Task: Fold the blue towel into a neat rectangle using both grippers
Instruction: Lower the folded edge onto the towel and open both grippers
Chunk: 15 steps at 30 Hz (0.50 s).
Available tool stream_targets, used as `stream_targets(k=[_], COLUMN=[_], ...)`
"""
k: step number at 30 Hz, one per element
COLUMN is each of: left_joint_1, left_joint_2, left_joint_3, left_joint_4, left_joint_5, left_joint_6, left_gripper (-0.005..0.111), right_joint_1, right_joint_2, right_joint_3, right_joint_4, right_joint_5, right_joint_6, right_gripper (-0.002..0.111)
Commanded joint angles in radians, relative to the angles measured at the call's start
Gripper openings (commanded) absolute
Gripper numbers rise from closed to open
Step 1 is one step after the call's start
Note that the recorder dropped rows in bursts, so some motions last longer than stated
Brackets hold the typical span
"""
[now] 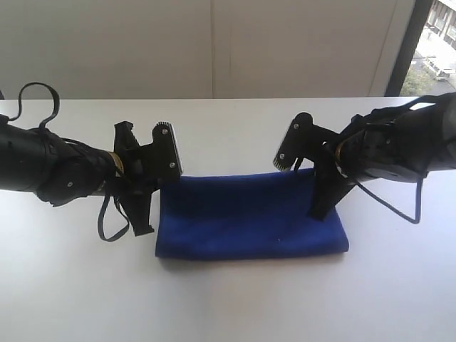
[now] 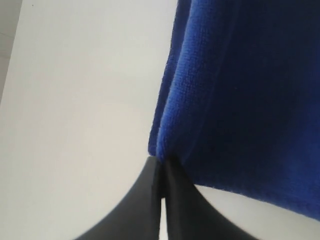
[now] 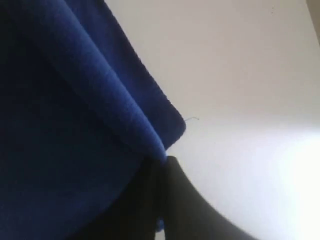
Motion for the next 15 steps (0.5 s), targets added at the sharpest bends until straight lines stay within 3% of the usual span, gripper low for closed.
stream_targets(k=[1,15], left_joint_1=[0.023,0.049], left_joint_2=[0.001,0.073], left_joint_3=[-0.006,-0.007], left_joint_4=[-0.009,-0.011], left_joint_5=[-0.030,-0.120], left_joint_6=[0.000,0.000], left_gripper=[0.000,0.000], right_joint_1=[-0.016,-0.016], right_joint_2=[0.041,0.115], right_joint_3=[-0.038,-0.075], right_joint_4=[-0.004,-0.004], right_joint_5=[-0.004,-0.019], right_joint_6=[0.012,0.057], right_gripper=[0.000,0.000])
